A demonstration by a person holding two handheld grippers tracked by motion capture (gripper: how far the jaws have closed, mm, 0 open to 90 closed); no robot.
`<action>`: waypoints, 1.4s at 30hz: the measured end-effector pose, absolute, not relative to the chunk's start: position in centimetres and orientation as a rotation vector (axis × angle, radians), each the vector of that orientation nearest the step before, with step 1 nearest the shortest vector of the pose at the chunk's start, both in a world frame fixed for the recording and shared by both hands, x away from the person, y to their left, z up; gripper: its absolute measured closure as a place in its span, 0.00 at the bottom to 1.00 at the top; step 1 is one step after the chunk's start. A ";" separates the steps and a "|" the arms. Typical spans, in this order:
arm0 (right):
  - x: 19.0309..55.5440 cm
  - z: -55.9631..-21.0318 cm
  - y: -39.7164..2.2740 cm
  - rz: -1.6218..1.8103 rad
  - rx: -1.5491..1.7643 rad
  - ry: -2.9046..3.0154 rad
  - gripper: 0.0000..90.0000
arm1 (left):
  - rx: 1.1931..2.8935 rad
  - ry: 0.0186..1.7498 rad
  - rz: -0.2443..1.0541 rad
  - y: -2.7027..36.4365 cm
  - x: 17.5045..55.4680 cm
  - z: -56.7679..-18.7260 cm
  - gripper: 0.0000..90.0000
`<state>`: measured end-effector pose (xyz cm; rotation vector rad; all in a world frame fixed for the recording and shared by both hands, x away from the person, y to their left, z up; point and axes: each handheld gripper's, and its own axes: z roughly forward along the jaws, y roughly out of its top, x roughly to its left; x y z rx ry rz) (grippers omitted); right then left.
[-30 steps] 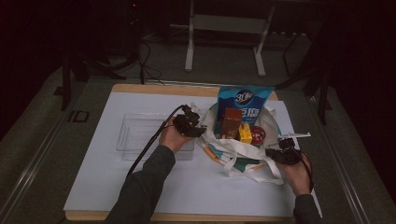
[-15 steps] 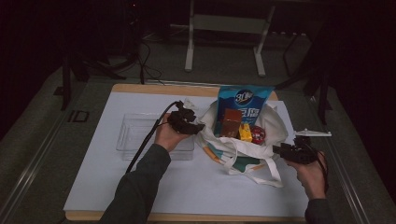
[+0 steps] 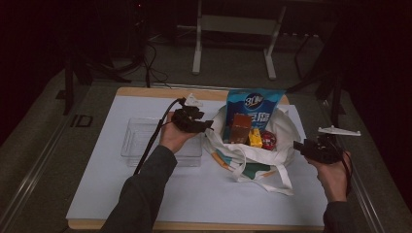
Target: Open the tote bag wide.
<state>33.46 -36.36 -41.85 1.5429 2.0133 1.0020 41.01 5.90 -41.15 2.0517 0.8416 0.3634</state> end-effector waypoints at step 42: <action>39.6 -47.0 -33.5 0.800 1.527 2.065 1.00 | 2.283 0.958 0.490 0.7 45.1 -46.0 0.98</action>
